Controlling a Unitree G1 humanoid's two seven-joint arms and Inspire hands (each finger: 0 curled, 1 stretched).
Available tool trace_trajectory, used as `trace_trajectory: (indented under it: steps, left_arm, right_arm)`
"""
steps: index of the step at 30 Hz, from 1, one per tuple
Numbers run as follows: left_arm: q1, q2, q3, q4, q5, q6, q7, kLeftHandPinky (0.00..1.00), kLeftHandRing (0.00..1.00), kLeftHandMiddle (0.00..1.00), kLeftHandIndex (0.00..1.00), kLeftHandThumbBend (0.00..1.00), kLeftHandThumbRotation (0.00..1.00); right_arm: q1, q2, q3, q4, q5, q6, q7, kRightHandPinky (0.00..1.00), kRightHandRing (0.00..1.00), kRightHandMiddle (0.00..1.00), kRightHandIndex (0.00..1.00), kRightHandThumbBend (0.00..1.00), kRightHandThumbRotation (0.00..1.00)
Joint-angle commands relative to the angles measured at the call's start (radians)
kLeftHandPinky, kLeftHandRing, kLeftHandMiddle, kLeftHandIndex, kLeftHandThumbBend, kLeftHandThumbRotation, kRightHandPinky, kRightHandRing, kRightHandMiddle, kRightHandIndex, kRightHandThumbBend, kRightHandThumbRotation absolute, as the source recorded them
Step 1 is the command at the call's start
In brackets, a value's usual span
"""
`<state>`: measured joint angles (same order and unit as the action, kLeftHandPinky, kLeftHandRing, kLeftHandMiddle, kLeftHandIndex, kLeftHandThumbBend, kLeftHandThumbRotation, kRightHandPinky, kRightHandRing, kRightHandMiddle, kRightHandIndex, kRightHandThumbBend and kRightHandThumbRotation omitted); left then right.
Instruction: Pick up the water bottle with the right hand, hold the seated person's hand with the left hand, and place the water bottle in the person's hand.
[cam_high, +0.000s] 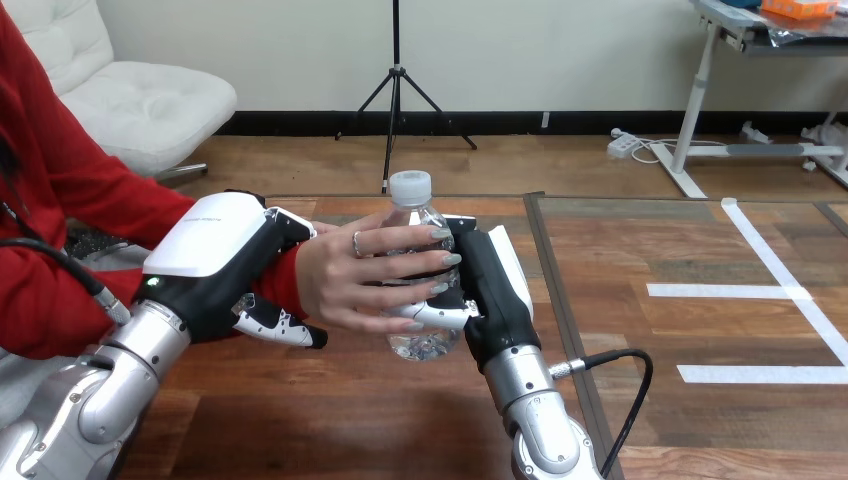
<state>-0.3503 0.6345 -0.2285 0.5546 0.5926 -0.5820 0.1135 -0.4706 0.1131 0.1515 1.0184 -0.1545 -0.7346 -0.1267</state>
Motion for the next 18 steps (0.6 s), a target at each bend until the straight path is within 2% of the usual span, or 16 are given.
trace_trajectory:
  steps: [1, 8, 18]
  left_arm:
    - [-0.071, -0.028, 0.005, -0.011, -0.006, -0.023, 0.021, 0.23, 0.29, 0.35, 0.35, 0.87, 0.0]
    - [-0.074, -0.031, 0.006, -0.009, -0.002, -0.012, 0.02, 0.23, 0.29, 0.35, 0.35, 0.87, 0.0]
    - [-0.086, -0.033, 0.002, 0.018, 0.006, -0.027, 0.037, 0.23, 0.29, 0.35, 0.35, 0.88, 0.0]
  right_arm:
    - [-0.04, 0.094, 0.018, -0.057, -0.005, -0.009, -0.007, 0.09, 0.14, 0.18, 0.19, 0.69, 0.0]
    - [-0.031, 0.098, 0.03, -0.067, -0.016, 0.009, -0.02, 0.09, 0.14, 0.18, 0.19, 0.69, 0.0]
    - [-0.02, 0.1, 0.045, -0.077, -0.025, 0.009, -0.037, 0.09, 0.13, 0.18, 0.19, 0.7, 0.0]
